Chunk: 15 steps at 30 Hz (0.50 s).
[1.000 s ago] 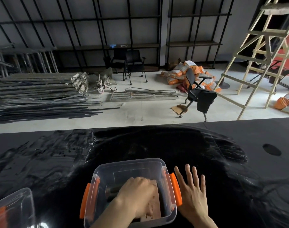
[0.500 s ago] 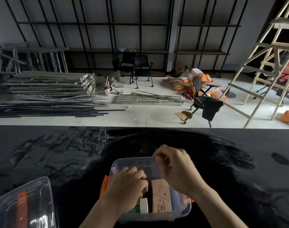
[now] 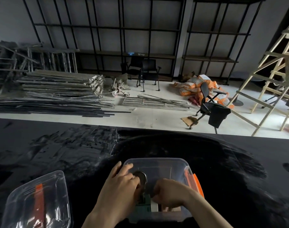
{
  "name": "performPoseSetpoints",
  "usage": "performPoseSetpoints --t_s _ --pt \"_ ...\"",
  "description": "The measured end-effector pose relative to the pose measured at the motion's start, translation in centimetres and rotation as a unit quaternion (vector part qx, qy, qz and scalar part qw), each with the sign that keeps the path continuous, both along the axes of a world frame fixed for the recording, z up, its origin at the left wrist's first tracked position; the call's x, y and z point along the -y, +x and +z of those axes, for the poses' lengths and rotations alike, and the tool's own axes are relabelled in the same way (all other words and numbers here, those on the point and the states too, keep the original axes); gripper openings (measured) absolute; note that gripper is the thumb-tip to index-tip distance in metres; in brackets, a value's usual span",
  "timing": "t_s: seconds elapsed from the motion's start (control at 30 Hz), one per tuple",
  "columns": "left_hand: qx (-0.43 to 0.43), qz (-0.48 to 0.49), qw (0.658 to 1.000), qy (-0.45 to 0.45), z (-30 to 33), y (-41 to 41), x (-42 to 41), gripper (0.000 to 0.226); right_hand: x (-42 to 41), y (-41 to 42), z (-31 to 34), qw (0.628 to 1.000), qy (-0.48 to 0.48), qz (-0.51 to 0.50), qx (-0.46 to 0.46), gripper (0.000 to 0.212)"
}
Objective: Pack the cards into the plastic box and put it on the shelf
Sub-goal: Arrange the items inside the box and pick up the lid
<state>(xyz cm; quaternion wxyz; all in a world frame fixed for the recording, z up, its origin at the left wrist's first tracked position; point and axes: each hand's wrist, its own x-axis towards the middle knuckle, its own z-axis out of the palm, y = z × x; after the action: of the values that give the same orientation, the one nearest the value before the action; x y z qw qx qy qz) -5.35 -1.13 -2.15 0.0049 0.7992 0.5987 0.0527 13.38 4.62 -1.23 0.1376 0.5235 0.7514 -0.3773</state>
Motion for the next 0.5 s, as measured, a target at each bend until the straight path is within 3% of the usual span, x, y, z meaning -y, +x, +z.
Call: performPoseSetpoints --t_s 0.13,0.3,0.4,0.5 --pt "0.063 0.009 0.998 0.023 0.2 -0.2 0.0 0.045 0.2 -0.9 -0.1 1.000 -0.005 0.024 0.007 0.027" --pt "0.223 0.088 0.966 0.098 -0.8 -0.8 1.2 0.039 0.8 -1.4 0.9 1.000 -0.007 0.014 -0.008 0.033" --pt "0.337 0.157 0.927 0.058 -2.0 -0.2 1.9 0.059 1.2 -0.8 1.3 0.999 0.004 -0.018 -0.040 0.036" --pt "0.398 0.171 0.900 0.041 -3.0 0.3 1.6 0.081 1.4 -0.4 1.9 0.991 -0.004 -0.080 -0.110 0.028"
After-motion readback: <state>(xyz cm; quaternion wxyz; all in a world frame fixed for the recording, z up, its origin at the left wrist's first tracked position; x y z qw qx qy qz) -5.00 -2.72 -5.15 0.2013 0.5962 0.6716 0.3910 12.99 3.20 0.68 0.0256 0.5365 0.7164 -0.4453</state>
